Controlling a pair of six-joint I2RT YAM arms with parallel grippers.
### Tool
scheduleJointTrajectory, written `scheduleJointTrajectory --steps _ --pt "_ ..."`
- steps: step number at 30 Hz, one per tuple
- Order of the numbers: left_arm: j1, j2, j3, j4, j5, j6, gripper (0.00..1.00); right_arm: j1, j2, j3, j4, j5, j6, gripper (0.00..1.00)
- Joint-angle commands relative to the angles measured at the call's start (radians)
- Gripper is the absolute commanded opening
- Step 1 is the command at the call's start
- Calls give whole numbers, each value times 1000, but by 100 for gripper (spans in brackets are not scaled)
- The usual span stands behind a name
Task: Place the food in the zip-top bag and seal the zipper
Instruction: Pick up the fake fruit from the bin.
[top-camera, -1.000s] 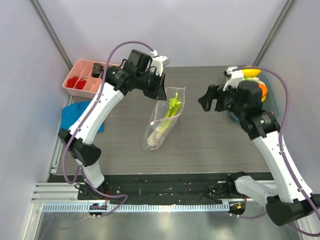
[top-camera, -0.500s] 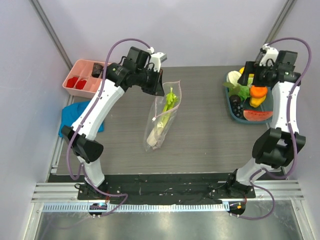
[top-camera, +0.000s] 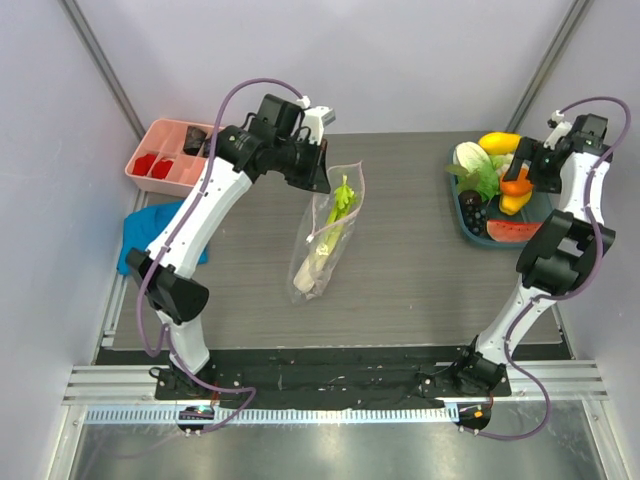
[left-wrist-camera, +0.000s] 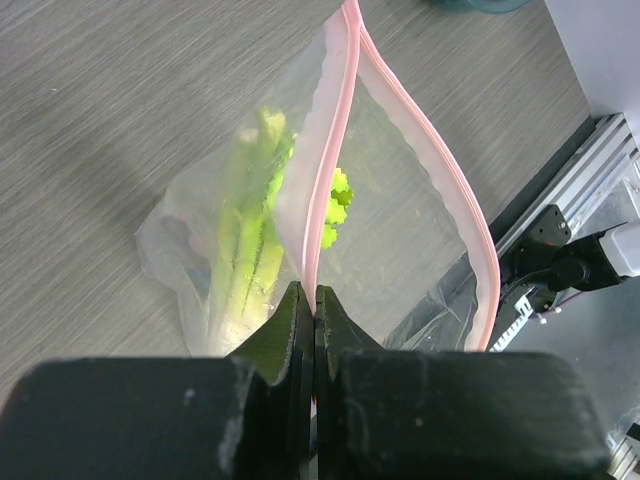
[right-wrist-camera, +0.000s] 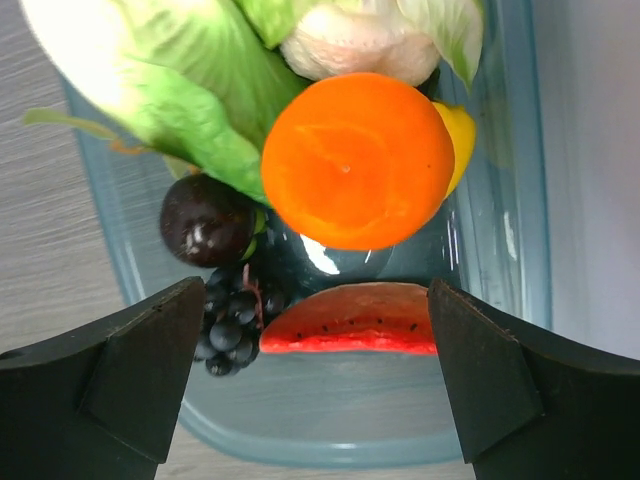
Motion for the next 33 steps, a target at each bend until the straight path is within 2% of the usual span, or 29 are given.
scheduleJointTrajectory --steps 1,13,20,21,26,29,33 --pt "5 5 43 16 22 -9 0 6 51 48 82 63 58 98" --pt "25 28 41 13 48 -18 0 6 171 58 189 83 90 97" --pt "28 21 20 13 48 -19 0 3 116 12 235 55 94 83" --pt "28 22 18 11 50 -19 0 1 105 5 241 53 93 77" --pt "28 19 15 11 50 -18 0 -9 11 -34 252 32 67 60" --pt "28 18 12 11 50 -18 0 -9 -64 -64 251 3 44 55" --pt "27 25 12 11 56 -21 0 0 -171 -84 219 -141 36 54"
